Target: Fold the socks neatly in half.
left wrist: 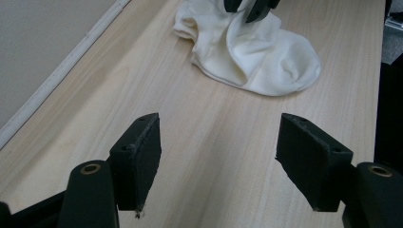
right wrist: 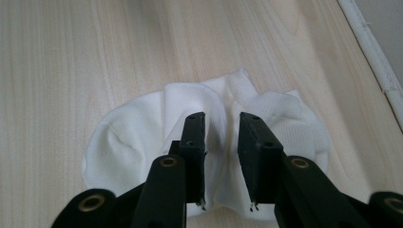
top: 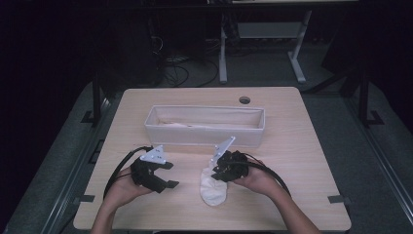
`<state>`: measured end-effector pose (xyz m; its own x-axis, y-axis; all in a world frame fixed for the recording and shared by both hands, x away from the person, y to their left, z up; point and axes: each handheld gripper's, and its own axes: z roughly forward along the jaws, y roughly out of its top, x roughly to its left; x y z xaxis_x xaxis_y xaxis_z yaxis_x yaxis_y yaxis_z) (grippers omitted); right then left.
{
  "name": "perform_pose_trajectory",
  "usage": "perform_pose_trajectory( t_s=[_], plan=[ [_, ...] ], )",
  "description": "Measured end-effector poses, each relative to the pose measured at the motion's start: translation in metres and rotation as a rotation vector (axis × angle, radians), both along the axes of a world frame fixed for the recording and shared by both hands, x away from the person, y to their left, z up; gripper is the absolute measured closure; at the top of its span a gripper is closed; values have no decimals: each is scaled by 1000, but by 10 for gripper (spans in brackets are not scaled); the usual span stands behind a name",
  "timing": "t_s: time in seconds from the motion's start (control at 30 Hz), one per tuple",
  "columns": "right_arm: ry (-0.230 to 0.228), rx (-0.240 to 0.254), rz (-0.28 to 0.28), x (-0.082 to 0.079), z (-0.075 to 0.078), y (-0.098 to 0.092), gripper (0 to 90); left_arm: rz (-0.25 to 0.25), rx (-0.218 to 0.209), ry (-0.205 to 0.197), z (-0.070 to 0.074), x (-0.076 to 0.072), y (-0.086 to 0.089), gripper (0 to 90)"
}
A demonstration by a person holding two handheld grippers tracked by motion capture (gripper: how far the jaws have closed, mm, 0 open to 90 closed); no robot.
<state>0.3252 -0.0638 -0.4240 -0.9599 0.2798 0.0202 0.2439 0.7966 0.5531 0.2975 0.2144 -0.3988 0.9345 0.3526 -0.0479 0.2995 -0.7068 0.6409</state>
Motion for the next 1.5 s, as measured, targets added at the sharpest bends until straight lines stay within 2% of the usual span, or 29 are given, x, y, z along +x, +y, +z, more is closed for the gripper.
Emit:
perform_pose_trajectory(
  t_s=[0.2, 0.67, 0.8, 0.93, 1.03, 1.23, 1.37, 1.5],
  plan=[
    [-2, 7, 4, 1, 0, 0, 866, 3, -5, -1, 1, 0, 1, 317],
    [2, 58, 12, -8, 13, -6, 869, 3, -2, 2, 0, 0, -1, 317],
    [22, 66, 37, -16, 15, -7, 851, 1, 0, 2, 0, 0, -1, 317],
    [68, 81, 73, -25, 12, -8, 831, 2, 0, 2, -1, 0, -1, 316],
    [101, 55, 114, -30, 8, -6, 821, 4, -1, 4, -1, 0, -2, 316],
    [148, 103, 151, -31, 12, -7, 788, 4, -1, 4, -1, 0, -1, 316],
    [129, 106, 135, -30, 13, -7, 791, 4, -1, 4, -1, 0, -1, 316],
    [94, 105, 84, -25, 12, -8, 817, 3, -1, 3, 0, 0, -1, 316]
  ],
)
